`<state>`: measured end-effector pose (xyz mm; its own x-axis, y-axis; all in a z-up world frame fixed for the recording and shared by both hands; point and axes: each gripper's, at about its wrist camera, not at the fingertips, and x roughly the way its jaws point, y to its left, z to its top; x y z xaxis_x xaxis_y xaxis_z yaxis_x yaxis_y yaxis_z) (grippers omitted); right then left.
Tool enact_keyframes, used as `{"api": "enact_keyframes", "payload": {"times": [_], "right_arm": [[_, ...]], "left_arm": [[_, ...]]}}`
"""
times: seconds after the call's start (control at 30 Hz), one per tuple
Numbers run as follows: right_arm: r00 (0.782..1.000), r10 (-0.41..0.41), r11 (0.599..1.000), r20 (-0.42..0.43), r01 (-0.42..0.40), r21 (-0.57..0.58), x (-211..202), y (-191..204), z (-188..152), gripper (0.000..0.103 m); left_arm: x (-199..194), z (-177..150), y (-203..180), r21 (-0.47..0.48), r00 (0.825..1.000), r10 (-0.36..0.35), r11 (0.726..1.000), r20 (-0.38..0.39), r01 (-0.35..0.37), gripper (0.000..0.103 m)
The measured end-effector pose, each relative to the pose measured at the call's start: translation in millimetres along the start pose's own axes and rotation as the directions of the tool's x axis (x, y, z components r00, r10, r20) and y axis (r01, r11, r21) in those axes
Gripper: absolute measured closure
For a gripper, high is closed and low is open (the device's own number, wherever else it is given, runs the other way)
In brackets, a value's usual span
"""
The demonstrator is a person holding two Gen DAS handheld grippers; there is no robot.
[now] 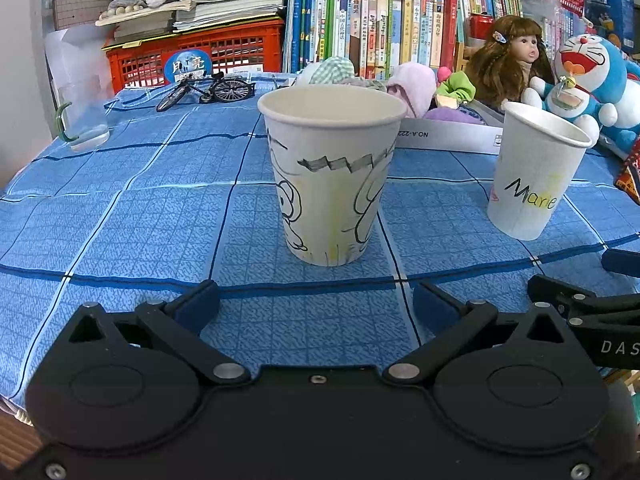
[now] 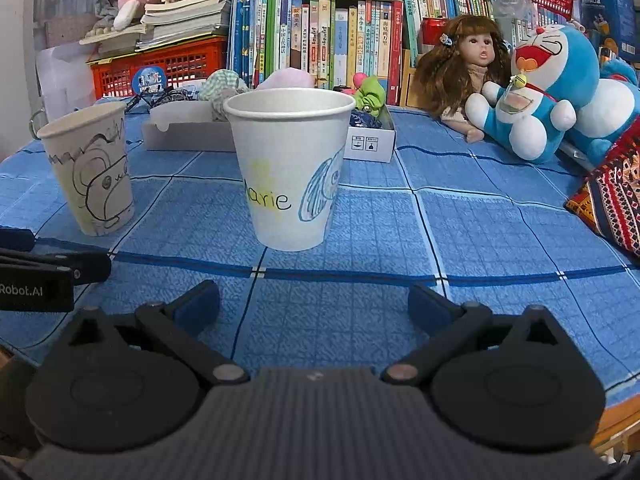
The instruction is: Organize soft objects
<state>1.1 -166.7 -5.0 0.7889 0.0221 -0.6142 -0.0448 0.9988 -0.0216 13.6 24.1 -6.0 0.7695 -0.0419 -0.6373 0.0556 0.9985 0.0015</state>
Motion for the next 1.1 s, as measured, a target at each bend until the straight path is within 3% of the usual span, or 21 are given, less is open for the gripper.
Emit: {"api": "enact_keyframes", "payload": {"times": [1.1], "right_arm": [[1.000, -0.013, 1.000, -0.017, 0.014, 0.008, 0.2, 1.8, 1.6, 0.000]], "left_arm": [[1.3, -0.3, -2.3, -0.008, 1.000, 0.021, 1.000, 0.006, -0.021, 0.000]]}}
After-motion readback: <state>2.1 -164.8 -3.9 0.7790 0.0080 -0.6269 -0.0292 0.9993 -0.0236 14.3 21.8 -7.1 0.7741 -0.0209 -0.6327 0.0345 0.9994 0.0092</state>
